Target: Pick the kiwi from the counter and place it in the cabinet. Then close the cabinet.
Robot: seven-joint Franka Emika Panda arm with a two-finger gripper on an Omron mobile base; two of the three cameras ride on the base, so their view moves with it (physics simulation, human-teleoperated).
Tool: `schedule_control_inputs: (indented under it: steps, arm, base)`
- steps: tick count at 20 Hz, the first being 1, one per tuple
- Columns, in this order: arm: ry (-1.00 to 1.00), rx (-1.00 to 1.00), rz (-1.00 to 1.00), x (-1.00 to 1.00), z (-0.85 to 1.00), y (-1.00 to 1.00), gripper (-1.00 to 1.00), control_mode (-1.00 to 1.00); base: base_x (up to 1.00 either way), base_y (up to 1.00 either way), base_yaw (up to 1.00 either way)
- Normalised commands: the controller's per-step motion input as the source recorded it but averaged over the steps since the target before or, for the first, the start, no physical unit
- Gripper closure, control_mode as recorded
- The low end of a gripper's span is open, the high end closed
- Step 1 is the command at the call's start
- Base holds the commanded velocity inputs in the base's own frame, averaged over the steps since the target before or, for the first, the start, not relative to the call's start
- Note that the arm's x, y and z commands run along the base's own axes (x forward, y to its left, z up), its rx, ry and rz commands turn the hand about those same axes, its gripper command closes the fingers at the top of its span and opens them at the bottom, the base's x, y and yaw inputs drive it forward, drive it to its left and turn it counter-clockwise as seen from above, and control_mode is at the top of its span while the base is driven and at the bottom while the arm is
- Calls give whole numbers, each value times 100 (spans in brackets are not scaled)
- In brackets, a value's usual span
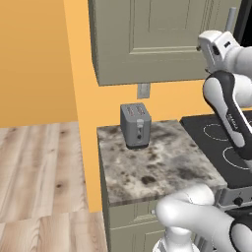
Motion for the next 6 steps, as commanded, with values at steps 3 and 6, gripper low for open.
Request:
schedule_control_inputs:
  steps: [3,6]
  arm:
    - [12,-4,0,-72,19,-1,-100,-100]
    - [14,-5,0,-64,15,0,-100,-100]
  base:
    - [0,0,0]
    - [0,0,0]
